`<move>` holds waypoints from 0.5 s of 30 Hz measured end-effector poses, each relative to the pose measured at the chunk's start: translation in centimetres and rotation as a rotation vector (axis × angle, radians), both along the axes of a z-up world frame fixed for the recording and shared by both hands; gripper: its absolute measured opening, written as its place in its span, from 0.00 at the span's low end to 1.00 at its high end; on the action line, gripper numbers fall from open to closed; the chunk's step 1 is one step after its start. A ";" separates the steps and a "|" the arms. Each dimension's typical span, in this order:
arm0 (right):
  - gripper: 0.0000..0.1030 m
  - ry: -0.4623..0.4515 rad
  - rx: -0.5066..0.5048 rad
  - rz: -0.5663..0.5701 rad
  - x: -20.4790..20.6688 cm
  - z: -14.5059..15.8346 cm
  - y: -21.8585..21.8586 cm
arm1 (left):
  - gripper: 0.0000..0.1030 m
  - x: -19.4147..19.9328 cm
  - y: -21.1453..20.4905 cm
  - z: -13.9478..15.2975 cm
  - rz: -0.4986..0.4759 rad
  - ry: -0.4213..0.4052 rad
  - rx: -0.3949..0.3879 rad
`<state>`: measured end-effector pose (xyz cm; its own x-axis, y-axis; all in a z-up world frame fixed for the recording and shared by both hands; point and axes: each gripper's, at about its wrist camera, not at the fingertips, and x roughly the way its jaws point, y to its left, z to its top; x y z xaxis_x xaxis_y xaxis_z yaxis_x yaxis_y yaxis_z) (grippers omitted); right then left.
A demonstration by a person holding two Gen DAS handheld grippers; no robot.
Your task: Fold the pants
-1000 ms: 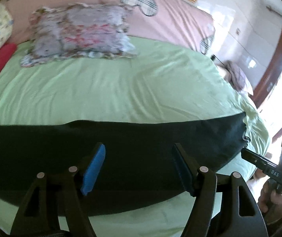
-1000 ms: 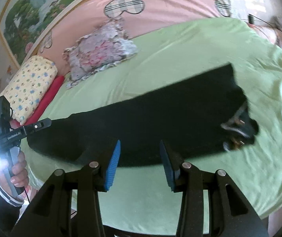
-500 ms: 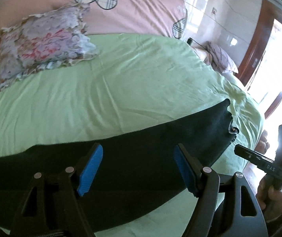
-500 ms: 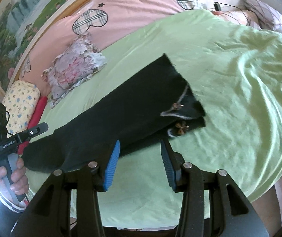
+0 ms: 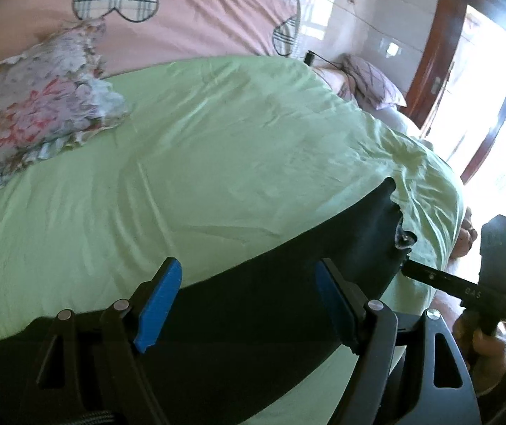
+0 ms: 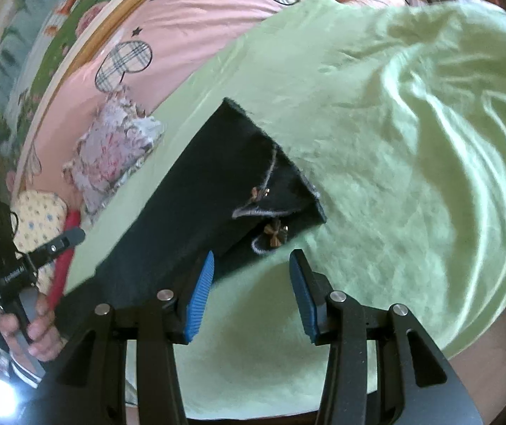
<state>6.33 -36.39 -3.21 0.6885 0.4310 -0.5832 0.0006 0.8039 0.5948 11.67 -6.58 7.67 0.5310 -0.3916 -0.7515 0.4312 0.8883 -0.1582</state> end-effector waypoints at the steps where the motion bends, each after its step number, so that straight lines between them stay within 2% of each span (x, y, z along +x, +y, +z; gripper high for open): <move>1: 0.45 0.000 0.015 -0.007 0.2 -0.1 -0.1 | 0.77 0.4 -0.5 -0.1 -0.013 0.009 0.002; 6: 0.45 0.014 0.141 -0.078 1.3 -1.0 -1.0 | 0.77 1.7 -2.6 -0.4 -0.071 0.028 0.033; 10: 0.45 0.000 0.190 -0.106 1.7 -1.3 -1.4 | 0.77 3.0 -4.9 -0.9 -0.139 0.062 0.044; 12: 0.37 -0.012 0.185 -0.111 1.8 -1.4 -1.3 | 0.77 3.4 -5.9 -1.3 -0.163 0.077 0.051; 14: 0.18 -0.013 0.173 -0.116 1.8 -1.6 -1.4 | 0.77 4.0 -7.3 -1.7 -0.198 0.100 0.065; 15: 0.16 -0.009 0.176 -0.116 1.8 -1.9 -1.7 | 0.77 4.4 -8.1 -2.1 -0.220 0.116 0.076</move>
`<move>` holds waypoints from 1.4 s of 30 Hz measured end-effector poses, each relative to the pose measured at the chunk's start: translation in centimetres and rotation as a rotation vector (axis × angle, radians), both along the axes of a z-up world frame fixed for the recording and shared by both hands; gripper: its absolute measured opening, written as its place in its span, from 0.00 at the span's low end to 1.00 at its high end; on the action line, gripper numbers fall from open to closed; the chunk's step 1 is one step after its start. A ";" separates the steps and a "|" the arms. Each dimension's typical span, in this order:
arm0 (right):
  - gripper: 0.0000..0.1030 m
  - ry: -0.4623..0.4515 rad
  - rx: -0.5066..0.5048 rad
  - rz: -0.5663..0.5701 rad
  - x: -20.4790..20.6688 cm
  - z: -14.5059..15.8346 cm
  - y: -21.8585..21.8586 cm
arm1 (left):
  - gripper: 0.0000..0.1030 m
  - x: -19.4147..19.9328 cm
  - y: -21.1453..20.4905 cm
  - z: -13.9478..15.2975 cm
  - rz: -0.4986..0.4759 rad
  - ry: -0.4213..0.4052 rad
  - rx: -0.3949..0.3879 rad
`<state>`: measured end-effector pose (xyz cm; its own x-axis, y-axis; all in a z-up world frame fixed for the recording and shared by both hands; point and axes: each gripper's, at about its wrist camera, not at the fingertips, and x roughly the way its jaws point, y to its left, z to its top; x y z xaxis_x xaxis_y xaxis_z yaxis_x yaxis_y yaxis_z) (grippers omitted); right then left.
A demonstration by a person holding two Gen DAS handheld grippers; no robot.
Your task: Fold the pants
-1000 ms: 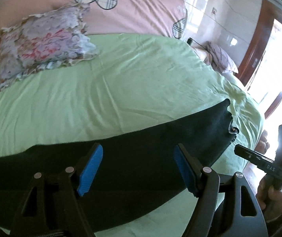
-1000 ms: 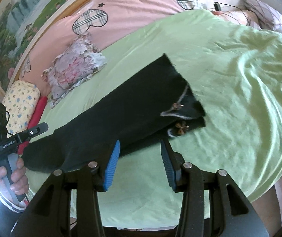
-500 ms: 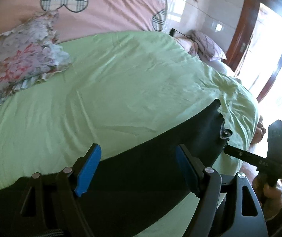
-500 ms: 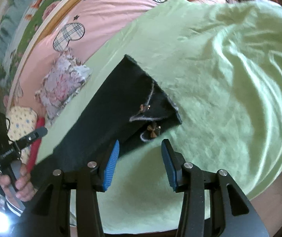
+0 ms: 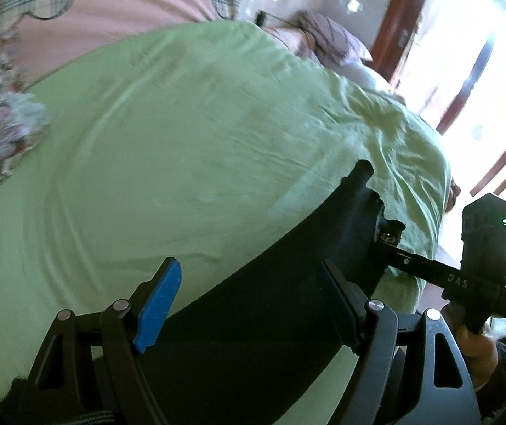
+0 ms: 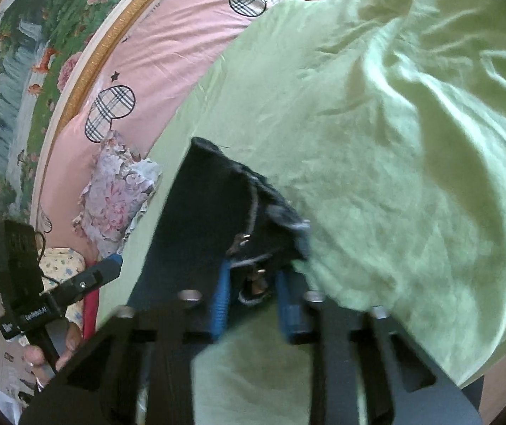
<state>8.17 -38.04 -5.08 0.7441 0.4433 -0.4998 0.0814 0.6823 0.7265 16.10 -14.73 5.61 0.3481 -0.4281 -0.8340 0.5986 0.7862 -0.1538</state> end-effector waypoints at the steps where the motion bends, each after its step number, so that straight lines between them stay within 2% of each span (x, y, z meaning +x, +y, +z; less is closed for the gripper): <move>1: 0.14 -0.003 0.010 0.006 -0.2 -0.3 -0.4 | 0.77 0.3 -0.6 -0.2 -0.013 0.007 0.008; 7: 0.13 -0.047 -0.010 0.035 -1.1 -0.6 -0.6 | 0.77 2.0 -5.1 -1.6 -0.139 0.049 0.058; 10: 0.13 -0.059 -0.009 0.045 -1.1 -0.7 -0.6 | 0.75 2.9 -7.5 -2.6 -0.219 0.112 0.064; 14: 0.13 -0.076 -0.025 0.061 -1.4 -0.8 -0.7 | 0.56 3.8 -10.2 -4.4 -0.311 0.215 0.060; 17: 0.13 -0.088 -0.034 0.068 -1.6 -0.9 -0.7 | 0.48 4.3 -11.5 -5.3 -0.342 0.257 0.041; 19: 0.13 -0.093 -0.041 0.072 -1.7 -1.0 -0.7 | 0.33 4.7 -11.8 -5.3 -0.371 0.292 -0.010; 20: 0.13 -0.098 -0.041 0.072 -1.8 -1.1 -0.7 | 0.21 4.8 -11.7 -5.3 -0.377 0.318 -0.038; 21: 0.13 -0.100 -0.042 0.074 -1.9 -1.2 -0.7 | 0.14 4.9 -11.8 -5.2 -0.378 0.327 -0.052; 26: 0.13 -0.104 -0.054 0.077 -2.0 -0.6 -0.5 | 0.10 3.5 -11.0 -3.5 -0.390 0.245 -0.086; 31: 0.13 -0.149 -0.039 0.089 -2.3 1.1 -0.1 | 0.10 2.7 -7.9 0.0 -0.381 0.186 -0.178; 37: 0.13 -0.266 -0.025 0.159 -2.7 4.8 1.3 | 0.10 2.1 -4.2 3.4 -0.364 0.142 -0.280; 42: 0.13 -0.349 -0.015 0.260 -2.6 7.7 3.5 | 0.10 1.2 -0.5 5.5 -0.342 0.092 -0.342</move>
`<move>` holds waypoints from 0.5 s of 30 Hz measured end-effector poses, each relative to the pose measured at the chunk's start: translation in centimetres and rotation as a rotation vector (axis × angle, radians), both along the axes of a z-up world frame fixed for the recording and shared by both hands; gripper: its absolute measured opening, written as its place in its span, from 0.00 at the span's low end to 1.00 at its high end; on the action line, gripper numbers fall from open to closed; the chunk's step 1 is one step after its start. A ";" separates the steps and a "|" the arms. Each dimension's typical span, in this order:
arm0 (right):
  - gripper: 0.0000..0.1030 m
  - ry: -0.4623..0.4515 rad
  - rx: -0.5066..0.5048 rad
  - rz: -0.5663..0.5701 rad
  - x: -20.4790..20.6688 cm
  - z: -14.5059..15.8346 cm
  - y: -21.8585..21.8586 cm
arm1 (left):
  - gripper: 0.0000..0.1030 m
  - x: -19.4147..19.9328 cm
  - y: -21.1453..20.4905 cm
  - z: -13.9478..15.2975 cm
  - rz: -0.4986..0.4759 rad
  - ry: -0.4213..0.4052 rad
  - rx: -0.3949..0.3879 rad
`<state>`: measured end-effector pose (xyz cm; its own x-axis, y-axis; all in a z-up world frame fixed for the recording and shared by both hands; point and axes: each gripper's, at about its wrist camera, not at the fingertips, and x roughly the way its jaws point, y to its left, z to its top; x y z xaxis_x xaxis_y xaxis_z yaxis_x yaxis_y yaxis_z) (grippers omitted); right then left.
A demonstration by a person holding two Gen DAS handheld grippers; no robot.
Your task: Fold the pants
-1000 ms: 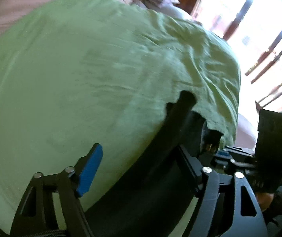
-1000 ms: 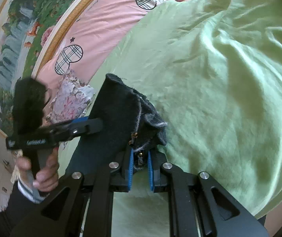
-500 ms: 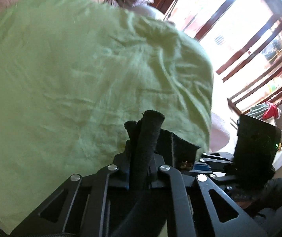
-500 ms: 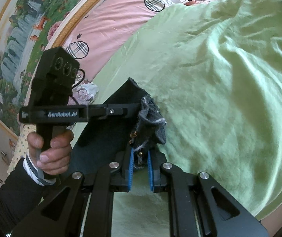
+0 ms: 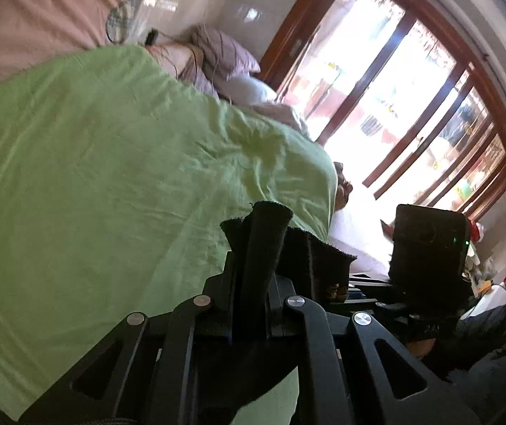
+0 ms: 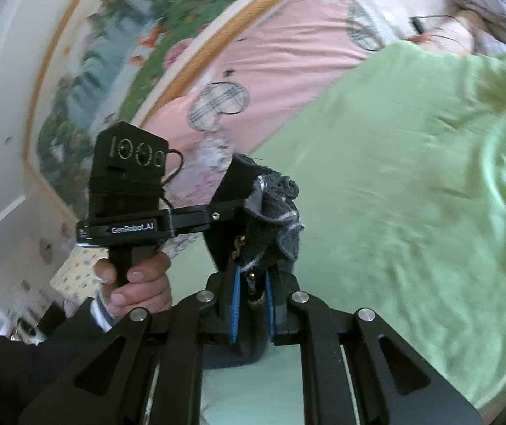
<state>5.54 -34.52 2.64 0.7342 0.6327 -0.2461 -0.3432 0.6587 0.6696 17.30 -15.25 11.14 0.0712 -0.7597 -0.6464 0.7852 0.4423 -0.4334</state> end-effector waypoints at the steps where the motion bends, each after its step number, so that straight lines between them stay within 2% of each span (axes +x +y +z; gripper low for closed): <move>1: 0.13 -0.011 0.001 0.017 0.0 0.2 0.3 | 0.10 -0.3 1.0 0.4 0.008 -0.012 -0.012; 6: 0.13 -0.054 -0.006 0.130 0.3 1.8 3.6 | 0.10 -1.4 5.0 0.8 0.068 -0.032 -0.044; 15: 0.13 -0.005 -0.043 0.267 2.3 0.0 9.5 | 0.10 -2.2 10.8 -3.2 0.200 0.017 -0.071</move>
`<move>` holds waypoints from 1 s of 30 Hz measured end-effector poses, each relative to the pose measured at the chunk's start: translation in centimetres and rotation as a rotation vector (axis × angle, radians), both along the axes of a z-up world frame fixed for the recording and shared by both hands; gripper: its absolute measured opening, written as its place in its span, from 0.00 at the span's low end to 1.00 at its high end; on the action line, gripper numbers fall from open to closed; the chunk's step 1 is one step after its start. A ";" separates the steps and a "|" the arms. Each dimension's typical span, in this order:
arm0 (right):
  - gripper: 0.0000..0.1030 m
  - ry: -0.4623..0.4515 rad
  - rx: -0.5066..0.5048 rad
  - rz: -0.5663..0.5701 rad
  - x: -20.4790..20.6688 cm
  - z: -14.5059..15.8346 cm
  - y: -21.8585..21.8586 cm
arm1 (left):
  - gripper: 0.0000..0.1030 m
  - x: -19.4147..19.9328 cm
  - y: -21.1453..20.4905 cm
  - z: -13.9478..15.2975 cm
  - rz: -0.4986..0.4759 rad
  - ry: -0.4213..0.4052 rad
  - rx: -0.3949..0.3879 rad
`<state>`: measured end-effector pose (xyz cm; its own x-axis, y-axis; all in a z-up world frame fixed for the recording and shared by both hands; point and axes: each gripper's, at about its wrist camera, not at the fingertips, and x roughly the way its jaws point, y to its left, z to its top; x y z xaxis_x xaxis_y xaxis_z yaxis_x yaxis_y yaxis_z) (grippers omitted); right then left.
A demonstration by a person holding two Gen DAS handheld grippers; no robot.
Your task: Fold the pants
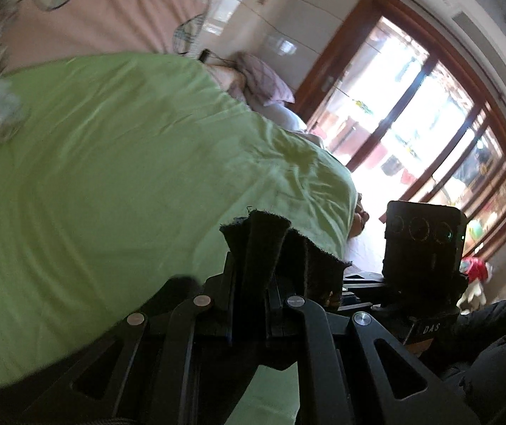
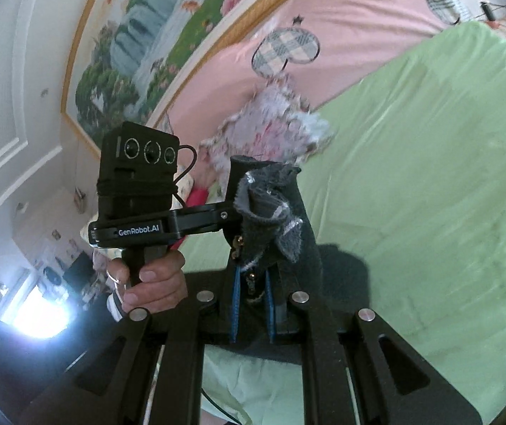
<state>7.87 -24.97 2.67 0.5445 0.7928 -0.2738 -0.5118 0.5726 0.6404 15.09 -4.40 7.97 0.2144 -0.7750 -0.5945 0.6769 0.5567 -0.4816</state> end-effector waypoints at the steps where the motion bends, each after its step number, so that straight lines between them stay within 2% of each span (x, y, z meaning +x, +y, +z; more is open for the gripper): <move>1: 0.13 0.004 -0.007 0.010 0.1 -0.2 0.4 | 0.10 -0.1 0.8 -0.6 0.017 0.011 -0.009; 10: 0.13 0.045 -0.109 0.111 1.6 -2.6 6.0 | 0.10 -0.6 6.6 -4.5 0.145 0.087 -0.058; 17: 0.13 0.036 -0.212 0.152 2.0 -3.5 9.0 | 0.10 -1.2 9.1 -7.0 0.226 0.136 -0.086; 22: 0.14 0.039 -0.253 0.184 2.0 -4.1 10.1 | 0.12 -2.1 10.4 -8.0 0.290 0.149 -0.066; 24: 0.17 0.041 -0.271 0.196 2.0 -4.3 10.5 | 0.12 -2.5 11.0 -8.3 0.319 0.159 -0.061; 25: 0.23 0.042 -0.277 0.204 2.0 -4.4 10.7 | 0.12 -2.7 11.3 -8.6 0.338 0.168 -0.057; 28: 0.48 0.034 -0.269 0.248 1.7 -4.4 11.4 | 0.11 -3.3 12.5 -9.4 0.383 0.187 -0.043; 30: 0.54 0.012 -0.283 0.266 1.2 -4.2 12.3 | 0.11 -3.7 13.4 -9.7 0.409 0.197 -0.039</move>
